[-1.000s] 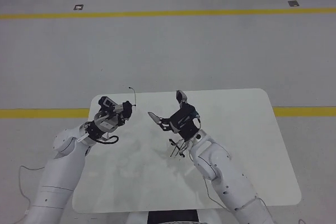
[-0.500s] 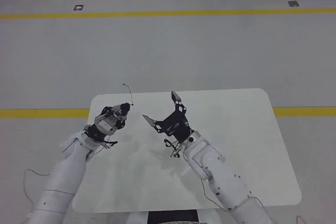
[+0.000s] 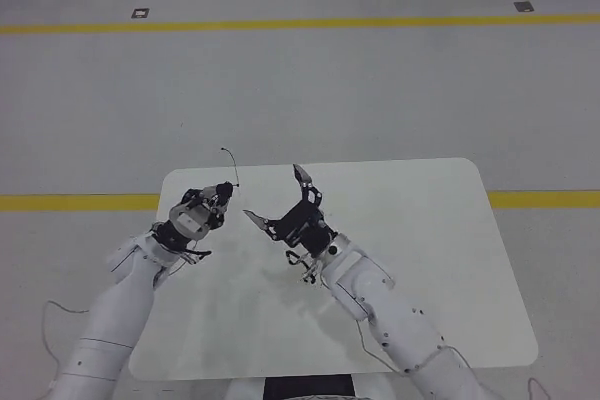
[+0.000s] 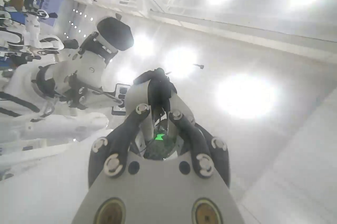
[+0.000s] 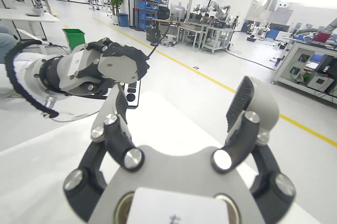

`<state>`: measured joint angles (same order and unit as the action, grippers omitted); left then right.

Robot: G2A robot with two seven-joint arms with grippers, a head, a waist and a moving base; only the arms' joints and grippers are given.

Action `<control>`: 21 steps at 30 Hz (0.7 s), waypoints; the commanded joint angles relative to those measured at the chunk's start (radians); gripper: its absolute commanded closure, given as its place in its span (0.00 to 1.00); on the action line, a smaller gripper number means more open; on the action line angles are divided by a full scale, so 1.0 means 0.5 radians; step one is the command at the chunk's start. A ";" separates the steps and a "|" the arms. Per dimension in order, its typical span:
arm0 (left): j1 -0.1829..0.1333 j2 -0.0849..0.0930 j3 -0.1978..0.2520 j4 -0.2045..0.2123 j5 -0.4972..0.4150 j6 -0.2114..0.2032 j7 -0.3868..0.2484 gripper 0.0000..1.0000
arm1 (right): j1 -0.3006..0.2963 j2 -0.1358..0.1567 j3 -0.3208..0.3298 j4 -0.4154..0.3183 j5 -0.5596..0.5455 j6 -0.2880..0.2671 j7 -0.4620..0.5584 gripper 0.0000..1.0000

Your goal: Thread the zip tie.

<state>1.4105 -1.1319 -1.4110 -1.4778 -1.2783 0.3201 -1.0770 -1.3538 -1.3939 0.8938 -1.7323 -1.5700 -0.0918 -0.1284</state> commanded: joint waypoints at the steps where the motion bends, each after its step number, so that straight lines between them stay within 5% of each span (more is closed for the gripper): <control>1: 0.000 0.000 0.000 0.000 0.000 0.000 0.000 1.00 | 0.015 -0.003 -0.015 0.017 0.000 0.003 -0.010 0.12; 2: 0.000 0.000 0.000 0.000 0.000 0.000 0.000 1.00 | 0.021 -0.004 -0.022 0.027 0.000 0.000 -0.014 0.53; 7: 0.000 0.000 0.000 0.000 0.000 0.000 0.000 1.00 | 0.037 -0.012 -0.034 0.059 0.025 -0.006 -0.027 0.78; 21: 0.000 0.000 0.000 0.000 0.000 0.000 0.000 1.00 | 0.062 -0.032 -0.076 0.087 0.036 -0.019 -0.007 0.80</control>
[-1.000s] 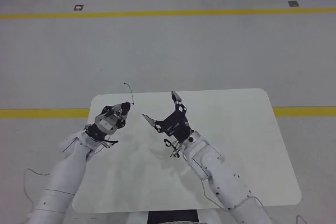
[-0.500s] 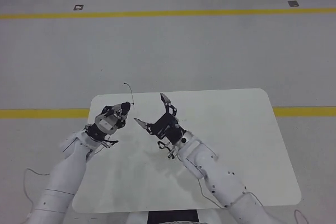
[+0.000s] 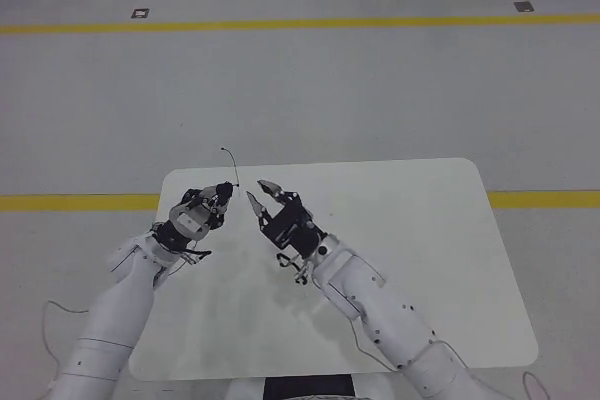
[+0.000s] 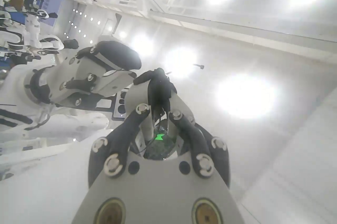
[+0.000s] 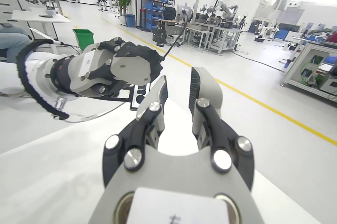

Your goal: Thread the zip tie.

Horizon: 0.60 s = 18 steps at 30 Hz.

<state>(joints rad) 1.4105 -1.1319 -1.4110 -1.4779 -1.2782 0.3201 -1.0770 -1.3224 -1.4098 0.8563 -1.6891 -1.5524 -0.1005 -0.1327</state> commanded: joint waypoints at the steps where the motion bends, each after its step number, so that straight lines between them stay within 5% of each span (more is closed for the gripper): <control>1: 0.000 0.000 0.000 0.000 0.000 0.000 0.000 1.00 | -0.002 -0.001 -0.003 -0.001 0.001 -0.003 0.004 0.80; 18: 0.000 0.000 0.000 0.000 0.000 0.000 0.000 1.00 | -0.051 -0.008 -0.032 -0.062 0.000 -0.023 0.024 0.76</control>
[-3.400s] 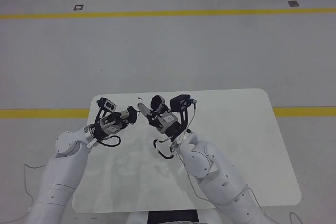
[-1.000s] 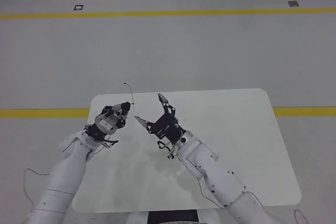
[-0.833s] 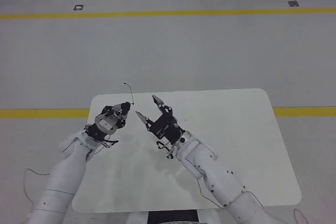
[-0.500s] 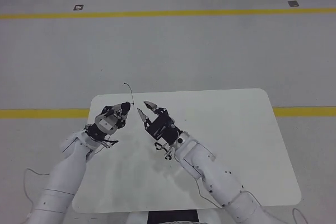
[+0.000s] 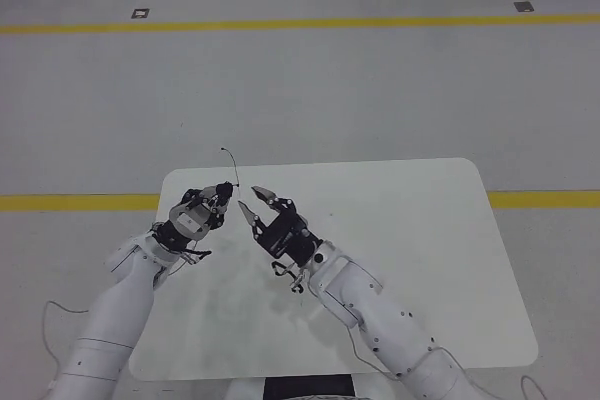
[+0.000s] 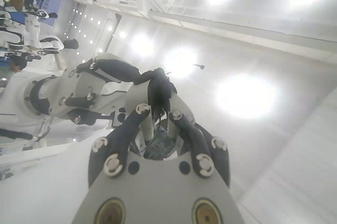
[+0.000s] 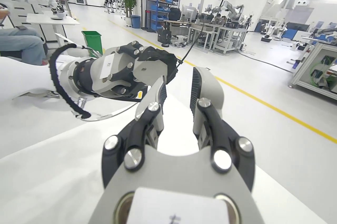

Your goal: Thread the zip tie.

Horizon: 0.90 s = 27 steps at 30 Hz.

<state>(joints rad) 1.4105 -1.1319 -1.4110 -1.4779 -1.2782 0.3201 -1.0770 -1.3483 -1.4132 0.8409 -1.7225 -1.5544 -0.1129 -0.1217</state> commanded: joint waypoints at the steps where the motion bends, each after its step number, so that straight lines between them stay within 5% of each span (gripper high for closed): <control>1: 0.000 0.000 0.000 0.000 0.000 0.000 0.000 1.00 | 0.002 -0.003 -0.003 0.008 0.008 0.004 0.004 0.75; 23: 0.000 0.000 0.000 0.000 0.000 0.000 0.000 1.00 | 0.085 -0.038 -0.038 0.076 0.049 0.017 -0.015 0.80; 27: 0.000 0.000 0.000 0.000 0.000 0.000 0.000 1.00 | 0.090 -0.043 -0.037 0.083 0.050 0.028 -0.011 1.00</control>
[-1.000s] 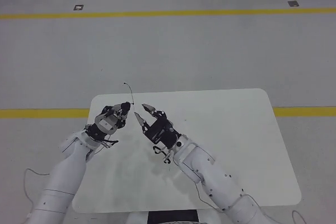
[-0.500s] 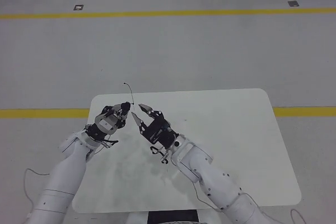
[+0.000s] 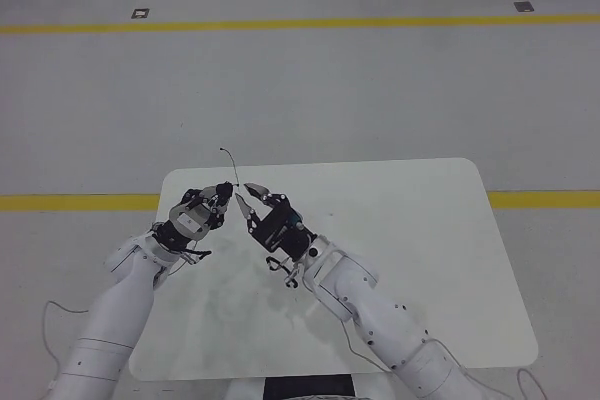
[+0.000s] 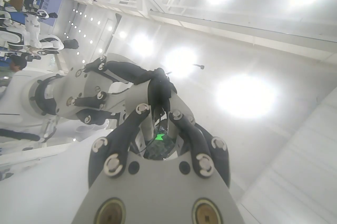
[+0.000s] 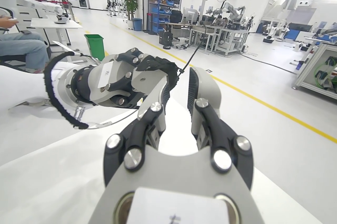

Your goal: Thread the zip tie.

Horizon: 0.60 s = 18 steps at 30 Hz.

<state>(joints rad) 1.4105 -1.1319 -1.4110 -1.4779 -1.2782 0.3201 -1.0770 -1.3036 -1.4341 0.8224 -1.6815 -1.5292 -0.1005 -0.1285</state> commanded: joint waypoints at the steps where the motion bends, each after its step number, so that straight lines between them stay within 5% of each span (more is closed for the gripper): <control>1: 0.000 0.000 0.000 0.000 0.000 0.000 0.000 1.00 | 0.001 -0.002 0.001 0.003 -0.001 0.005 0.004 1.00; 18: 0.000 0.000 0.000 0.000 0.000 0.000 0.000 1.00 | -0.050 0.009 0.068 -0.014 -0.066 0.003 0.041 1.00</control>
<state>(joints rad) 1.4105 -1.1319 -1.4110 -1.4779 -1.2782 0.3201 -1.0770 -1.3267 -1.4300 0.8536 -1.6876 -1.5613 -0.0984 -0.1084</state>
